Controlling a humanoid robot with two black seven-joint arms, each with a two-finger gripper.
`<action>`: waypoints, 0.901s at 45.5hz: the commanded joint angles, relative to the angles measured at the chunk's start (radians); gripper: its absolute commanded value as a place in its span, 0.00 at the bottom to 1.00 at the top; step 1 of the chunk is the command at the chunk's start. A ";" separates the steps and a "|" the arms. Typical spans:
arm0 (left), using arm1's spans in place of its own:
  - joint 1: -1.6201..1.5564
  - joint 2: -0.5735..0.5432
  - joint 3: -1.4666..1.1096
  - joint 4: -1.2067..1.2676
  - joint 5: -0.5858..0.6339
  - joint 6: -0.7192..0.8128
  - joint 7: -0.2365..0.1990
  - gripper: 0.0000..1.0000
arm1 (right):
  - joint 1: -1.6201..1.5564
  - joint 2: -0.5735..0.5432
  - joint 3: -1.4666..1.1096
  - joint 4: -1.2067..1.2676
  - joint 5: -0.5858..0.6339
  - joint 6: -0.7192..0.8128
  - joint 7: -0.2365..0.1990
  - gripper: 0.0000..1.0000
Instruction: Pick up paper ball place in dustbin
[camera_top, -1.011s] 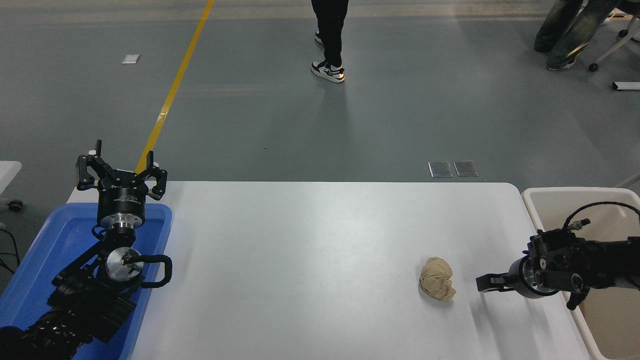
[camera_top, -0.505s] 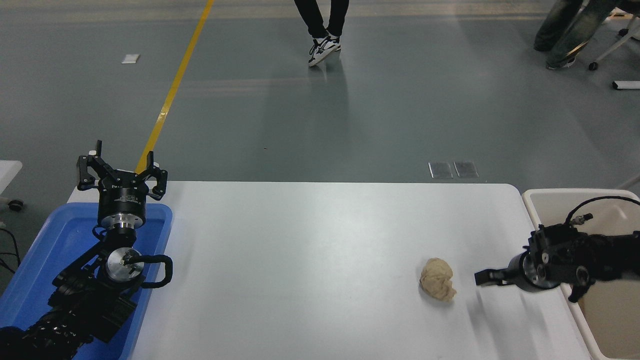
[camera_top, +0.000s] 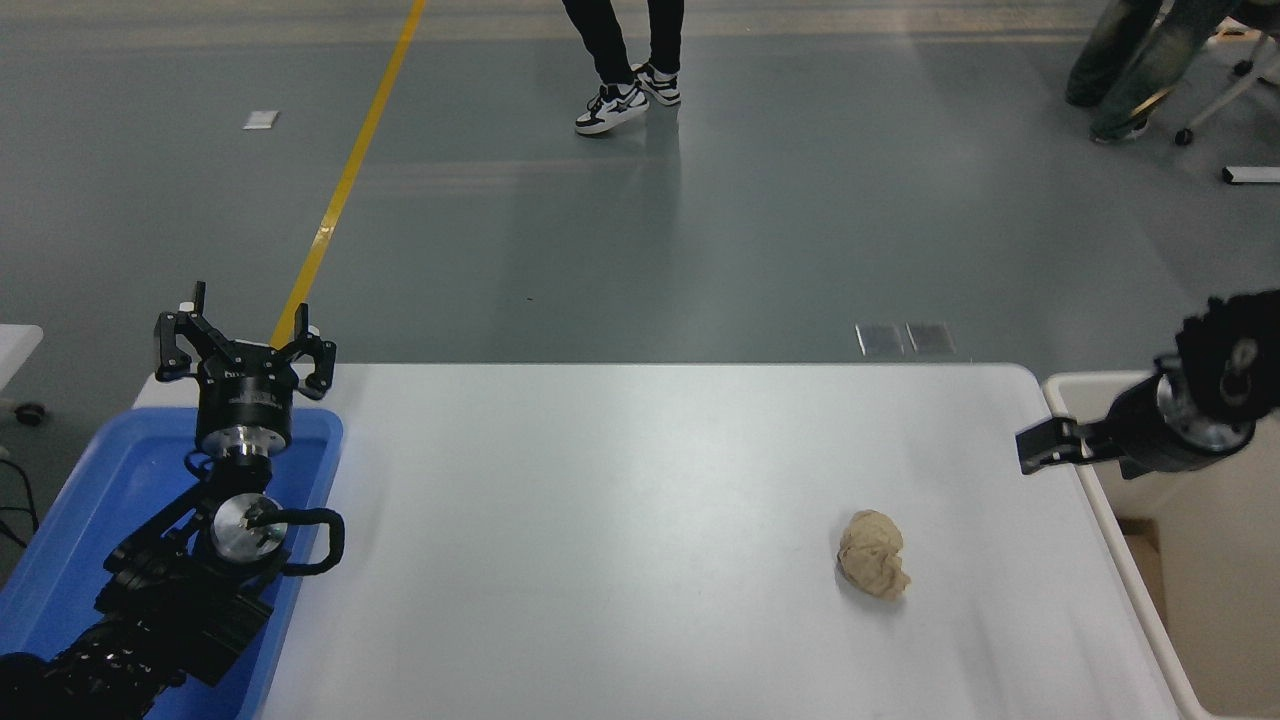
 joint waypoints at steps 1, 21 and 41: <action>0.000 0.000 0.000 0.000 0.000 0.000 0.000 0.99 | 0.332 -0.009 -0.084 0.114 0.078 0.128 0.000 1.00; 0.000 0.000 -0.002 0.000 0.000 0.000 0.000 0.99 | 0.599 0.106 -0.064 0.214 0.204 0.277 0.000 1.00; 0.000 0.000 0.000 0.000 0.000 0.000 0.000 0.99 | 0.497 0.321 0.067 0.168 0.273 0.277 0.000 1.00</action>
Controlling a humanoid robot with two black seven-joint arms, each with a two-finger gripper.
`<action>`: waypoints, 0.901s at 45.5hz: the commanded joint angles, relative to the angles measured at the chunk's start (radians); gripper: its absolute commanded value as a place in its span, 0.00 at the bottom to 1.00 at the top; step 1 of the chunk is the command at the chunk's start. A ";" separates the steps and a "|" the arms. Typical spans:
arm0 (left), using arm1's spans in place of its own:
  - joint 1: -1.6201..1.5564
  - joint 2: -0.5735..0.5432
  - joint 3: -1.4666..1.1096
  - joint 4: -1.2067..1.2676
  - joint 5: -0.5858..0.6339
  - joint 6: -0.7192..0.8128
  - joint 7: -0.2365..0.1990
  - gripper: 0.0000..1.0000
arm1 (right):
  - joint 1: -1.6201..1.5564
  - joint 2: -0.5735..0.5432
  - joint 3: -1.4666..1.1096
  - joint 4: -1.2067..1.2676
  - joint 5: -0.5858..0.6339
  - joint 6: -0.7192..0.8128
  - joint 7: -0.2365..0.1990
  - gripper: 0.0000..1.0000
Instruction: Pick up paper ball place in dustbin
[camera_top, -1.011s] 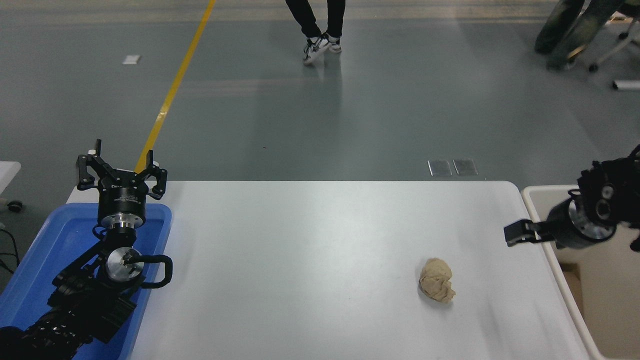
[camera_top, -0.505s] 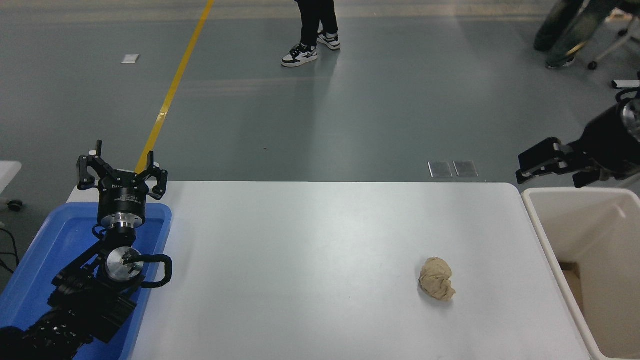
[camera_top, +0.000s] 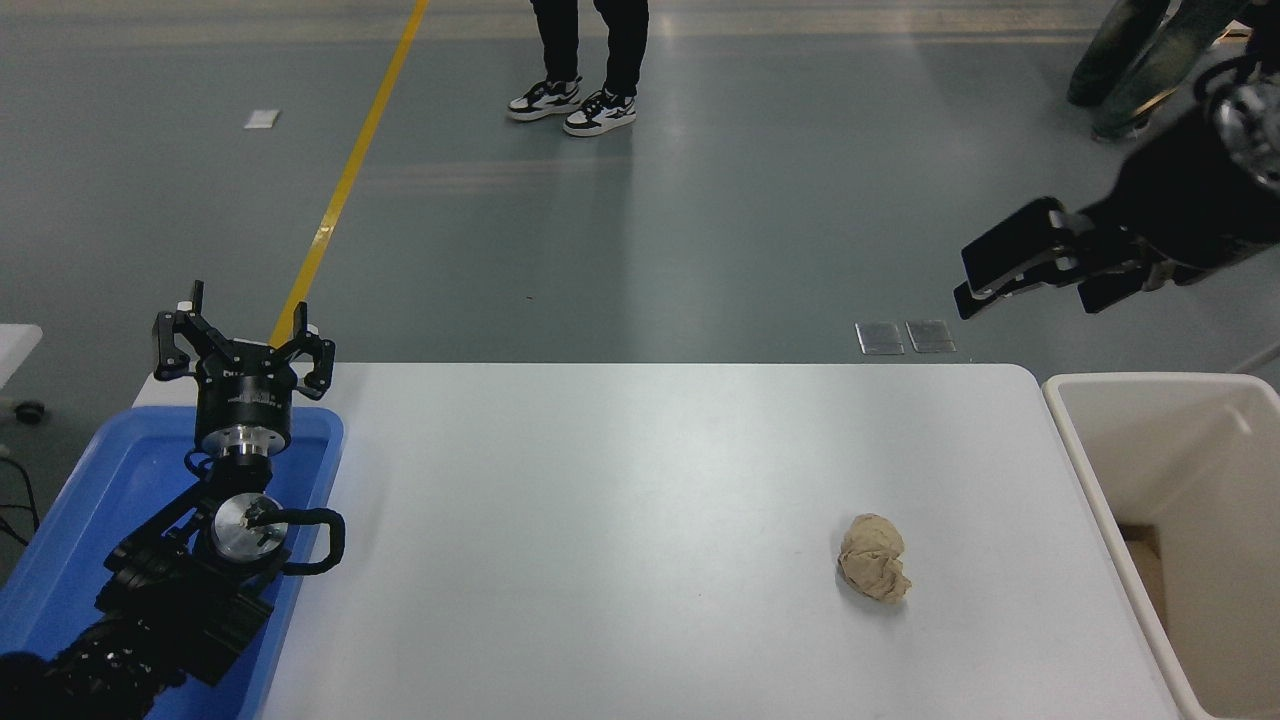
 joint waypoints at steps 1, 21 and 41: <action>0.000 0.000 0.001 0.000 0.000 0.000 -0.001 0.99 | -0.062 0.072 0.062 -0.019 0.021 0.005 0.000 1.00; 0.000 0.000 0.001 0.000 0.000 0.000 -0.001 0.99 | -0.612 0.077 0.169 -0.211 -0.170 -0.249 -0.008 1.00; 0.000 0.000 0.001 0.000 0.002 0.000 0.000 0.99 | -1.113 0.153 0.258 -0.484 -0.402 -0.401 -0.009 1.00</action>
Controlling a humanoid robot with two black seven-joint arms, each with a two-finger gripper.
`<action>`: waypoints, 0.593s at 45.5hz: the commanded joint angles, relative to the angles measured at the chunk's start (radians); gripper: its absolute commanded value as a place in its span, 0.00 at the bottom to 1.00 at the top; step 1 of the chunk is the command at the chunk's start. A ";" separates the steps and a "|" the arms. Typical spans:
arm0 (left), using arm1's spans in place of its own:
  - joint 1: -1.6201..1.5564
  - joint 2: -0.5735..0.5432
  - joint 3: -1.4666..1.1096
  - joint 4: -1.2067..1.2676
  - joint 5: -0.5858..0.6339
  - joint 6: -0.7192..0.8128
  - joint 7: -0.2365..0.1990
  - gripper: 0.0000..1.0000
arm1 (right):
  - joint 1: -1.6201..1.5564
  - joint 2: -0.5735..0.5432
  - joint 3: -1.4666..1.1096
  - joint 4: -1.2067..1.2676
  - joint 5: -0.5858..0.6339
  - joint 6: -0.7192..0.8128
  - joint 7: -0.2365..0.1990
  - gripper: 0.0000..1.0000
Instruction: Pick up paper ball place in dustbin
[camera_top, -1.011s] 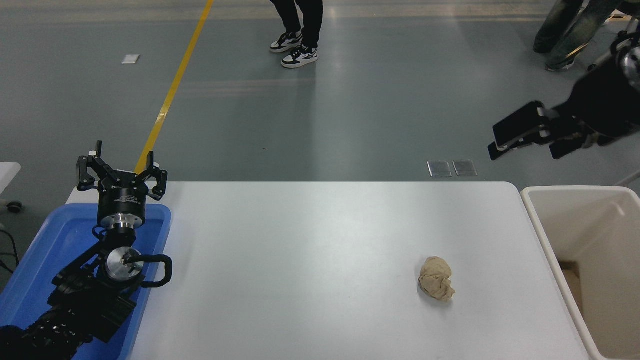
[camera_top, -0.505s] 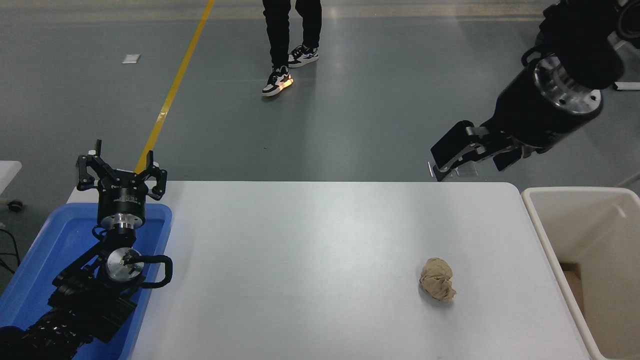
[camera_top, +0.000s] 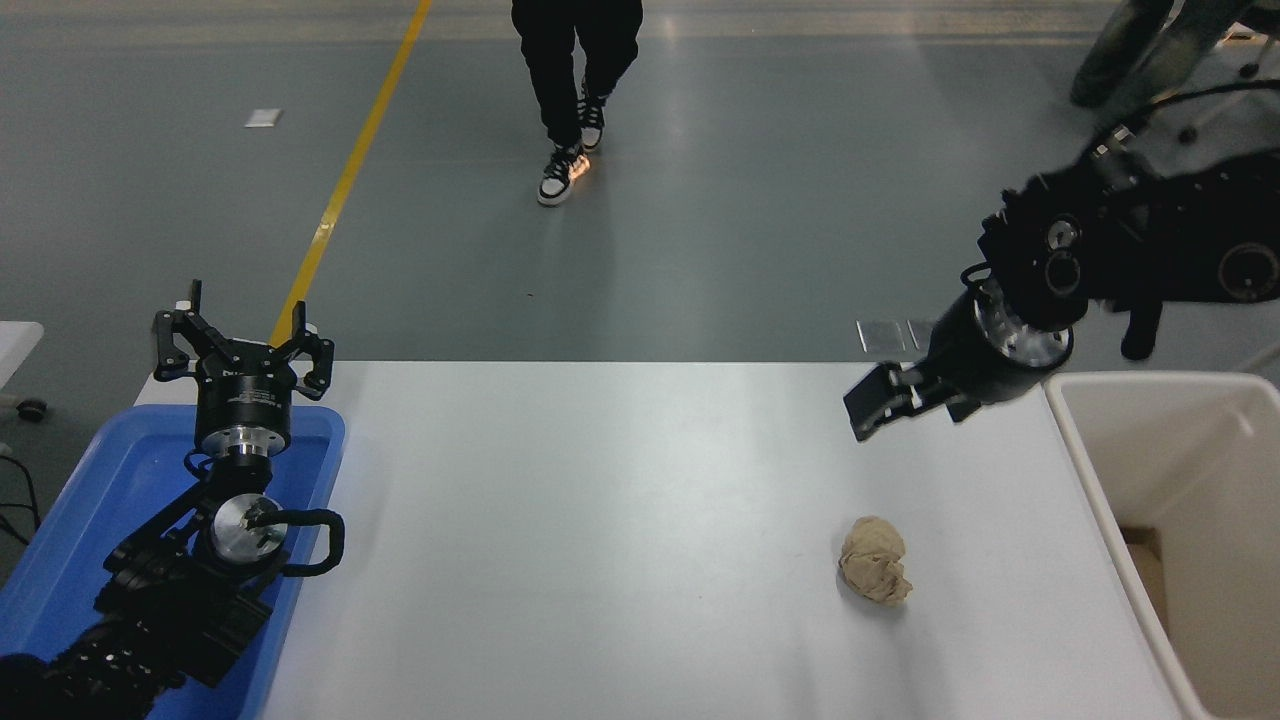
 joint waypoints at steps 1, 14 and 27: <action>0.000 0.000 0.000 0.000 0.002 0.000 0.001 0.99 | -0.251 0.060 0.040 -0.139 -0.080 -0.115 -0.003 1.00; 0.000 0.000 0.000 0.000 0.002 0.000 0.001 0.99 | -0.412 0.141 0.082 -0.251 -0.080 -0.230 -0.006 1.00; 0.000 0.000 0.000 0.000 0.002 0.000 0.003 0.99 | -0.461 0.158 0.085 -0.280 -0.078 -0.282 -0.015 1.00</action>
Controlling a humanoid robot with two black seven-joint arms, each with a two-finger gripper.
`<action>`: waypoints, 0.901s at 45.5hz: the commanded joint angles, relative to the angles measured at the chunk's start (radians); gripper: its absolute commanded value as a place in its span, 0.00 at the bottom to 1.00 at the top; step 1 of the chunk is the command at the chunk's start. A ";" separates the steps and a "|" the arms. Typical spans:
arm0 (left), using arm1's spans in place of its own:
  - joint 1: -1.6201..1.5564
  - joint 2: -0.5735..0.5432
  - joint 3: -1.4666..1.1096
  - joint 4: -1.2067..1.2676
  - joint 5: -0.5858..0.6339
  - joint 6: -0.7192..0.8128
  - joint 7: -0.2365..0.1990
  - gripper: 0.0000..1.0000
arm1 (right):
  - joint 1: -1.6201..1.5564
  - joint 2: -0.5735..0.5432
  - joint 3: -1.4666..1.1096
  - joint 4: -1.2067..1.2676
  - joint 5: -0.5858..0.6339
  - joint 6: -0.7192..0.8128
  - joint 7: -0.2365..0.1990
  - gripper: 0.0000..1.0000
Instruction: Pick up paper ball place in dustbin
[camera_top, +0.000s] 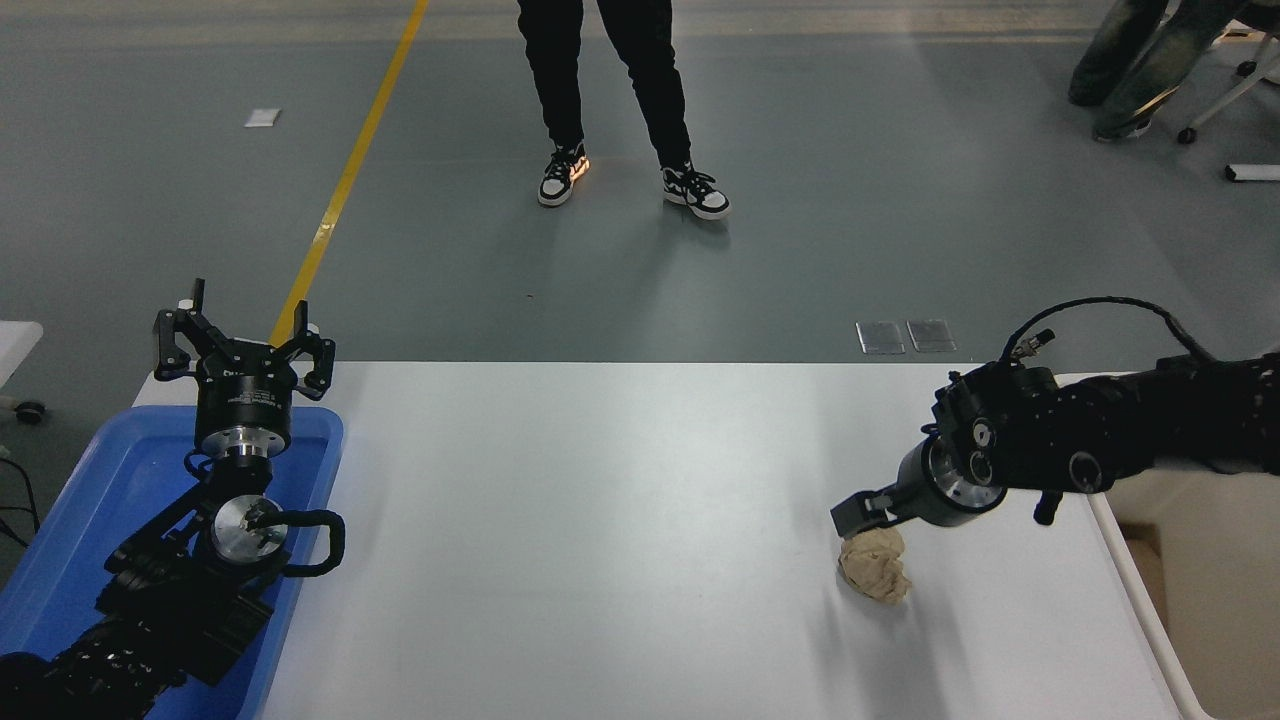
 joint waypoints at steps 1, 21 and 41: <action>0.000 0.000 0.000 0.000 0.000 -0.001 0.000 0.99 | -0.071 0.032 0.008 -0.048 -0.004 -0.058 -0.011 0.99; 0.000 0.000 0.000 0.000 0.001 0.000 0.001 0.99 | -0.079 0.024 0.005 -0.050 0.011 -0.125 -0.010 0.00; 0.000 0.000 0.000 0.000 0.001 -0.001 0.001 0.99 | 0.305 -0.193 -0.171 0.232 0.099 -0.087 -0.005 0.00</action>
